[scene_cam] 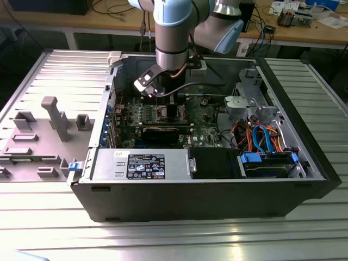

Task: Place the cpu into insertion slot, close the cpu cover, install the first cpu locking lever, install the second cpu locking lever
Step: 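Place the cpu into insertion slot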

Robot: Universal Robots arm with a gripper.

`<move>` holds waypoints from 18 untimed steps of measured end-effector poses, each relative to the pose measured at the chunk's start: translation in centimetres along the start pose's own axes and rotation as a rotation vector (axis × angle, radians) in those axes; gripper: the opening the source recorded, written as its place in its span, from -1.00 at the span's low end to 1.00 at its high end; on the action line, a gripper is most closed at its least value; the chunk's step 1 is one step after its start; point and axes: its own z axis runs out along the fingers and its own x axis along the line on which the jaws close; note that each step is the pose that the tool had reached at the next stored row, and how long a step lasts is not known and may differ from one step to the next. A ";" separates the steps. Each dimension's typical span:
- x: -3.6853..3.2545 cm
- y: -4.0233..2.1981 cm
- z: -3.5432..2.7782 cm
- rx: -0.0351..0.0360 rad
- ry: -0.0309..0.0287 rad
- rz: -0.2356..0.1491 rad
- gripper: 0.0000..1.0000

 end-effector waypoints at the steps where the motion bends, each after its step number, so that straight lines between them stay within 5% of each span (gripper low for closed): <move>1: 0.00 0.00 -0.10 0.0000 0.0002 0.000 0.36; 7: 0.12 0.01 -0.17 0.0001 0.0020 0.000 0.36; 14: 0.35 0.00 -0.08 0.0001 0.0135 0.001 0.36; 16: 0.36 0.00 -0.08 0.0000 0.0118 0.001 0.36; 18: 0.35 0.00 -0.09 0.0002 -0.0086 0.000 0.36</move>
